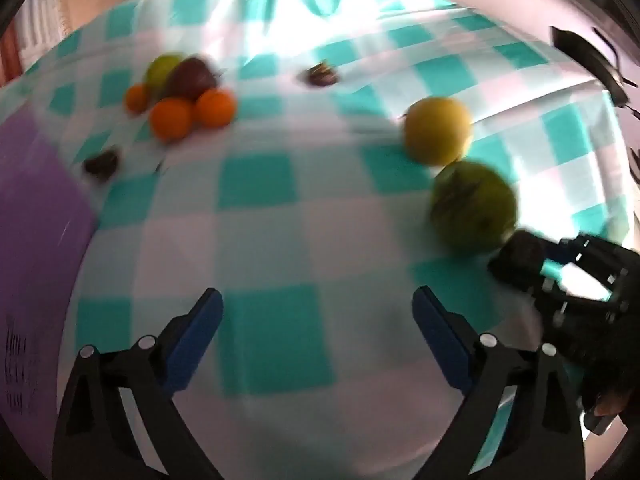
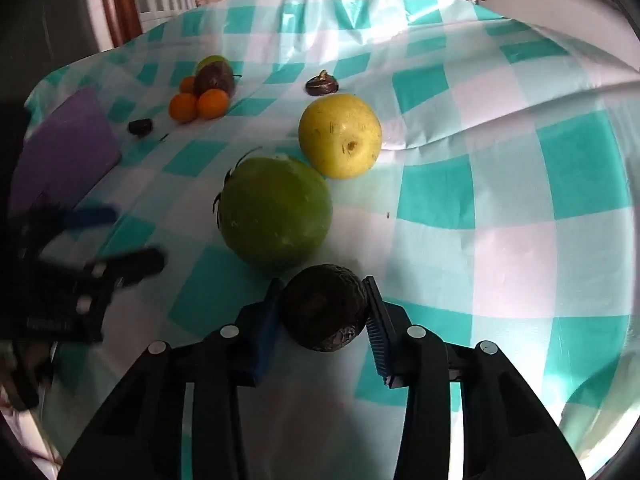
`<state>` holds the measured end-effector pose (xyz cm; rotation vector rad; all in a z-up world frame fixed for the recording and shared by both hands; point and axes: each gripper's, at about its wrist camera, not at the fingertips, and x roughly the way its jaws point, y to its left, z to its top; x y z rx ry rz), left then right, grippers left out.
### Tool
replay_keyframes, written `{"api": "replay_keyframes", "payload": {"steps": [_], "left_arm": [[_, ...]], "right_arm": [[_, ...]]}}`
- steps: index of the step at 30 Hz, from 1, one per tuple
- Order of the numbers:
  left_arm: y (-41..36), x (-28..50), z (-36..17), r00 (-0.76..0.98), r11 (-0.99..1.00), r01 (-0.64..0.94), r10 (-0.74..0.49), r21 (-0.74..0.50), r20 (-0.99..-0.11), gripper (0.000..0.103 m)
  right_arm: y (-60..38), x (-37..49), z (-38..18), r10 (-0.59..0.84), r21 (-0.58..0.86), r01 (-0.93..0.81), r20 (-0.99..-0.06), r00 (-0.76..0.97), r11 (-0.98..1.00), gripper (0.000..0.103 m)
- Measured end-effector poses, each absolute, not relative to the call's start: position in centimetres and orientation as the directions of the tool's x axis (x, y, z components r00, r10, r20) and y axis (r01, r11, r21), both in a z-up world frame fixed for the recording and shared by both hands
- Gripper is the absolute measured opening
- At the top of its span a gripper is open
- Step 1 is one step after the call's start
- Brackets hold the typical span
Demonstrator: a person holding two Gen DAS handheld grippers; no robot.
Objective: Organize fruits
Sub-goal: 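Grasp the dark round fruit with the right tool while the left tool grasps the green fruit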
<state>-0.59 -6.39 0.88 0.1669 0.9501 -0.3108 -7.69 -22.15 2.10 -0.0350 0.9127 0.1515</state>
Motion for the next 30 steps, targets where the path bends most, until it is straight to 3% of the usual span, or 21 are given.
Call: {"api": "replay_keyframes", "payload": {"steps": [9,16,21,23,24,30], "left_arm": [[-15.1,1.5,1.7,0.492,0.846,0.530,-0.359,-0.055,-0.793,0.098],[-18.9,4.8,0.6,0.422,0.820,0.565,-0.381,-0.090,-0.823,0.098],[-20.8,6.3,0.9,0.357,0.829,0.527,-0.418,-0.189,-0.835,0.098],[-21.7,7.0,0.9,0.319,0.820,0.520,-0.444,-0.237,-0.837,0.083],[-22.1,7.2,0.8,0.300,0.813,0.526,-0.451,-0.249,-0.840,0.080],[-23.9,9.4,0.7,0.290,0.820,0.511,-0.448,-0.259,-0.846,0.079]], "right_arm": [[-25.3,-9.0,2.2,0.154,0.040,-0.205,-0.802,0.578,0.978,0.040],[-25.7,-9.2,2.2,0.177,0.052,-0.229,-0.806,0.565,0.972,0.040],[-26.4,-9.2,2.2,0.185,0.064,-0.230,-0.811,0.555,0.971,0.040],[-27.0,-9.4,2.2,0.184,0.077,-0.212,-0.815,0.550,0.974,0.040],[-27.3,-9.5,2.2,0.182,0.080,-0.205,-0.816,0.549,0.976,0.040],[-28.6,-10.2,2.2,0.176,0.100,-0.165,-0.817,0.548,0.981,0.040]]}}
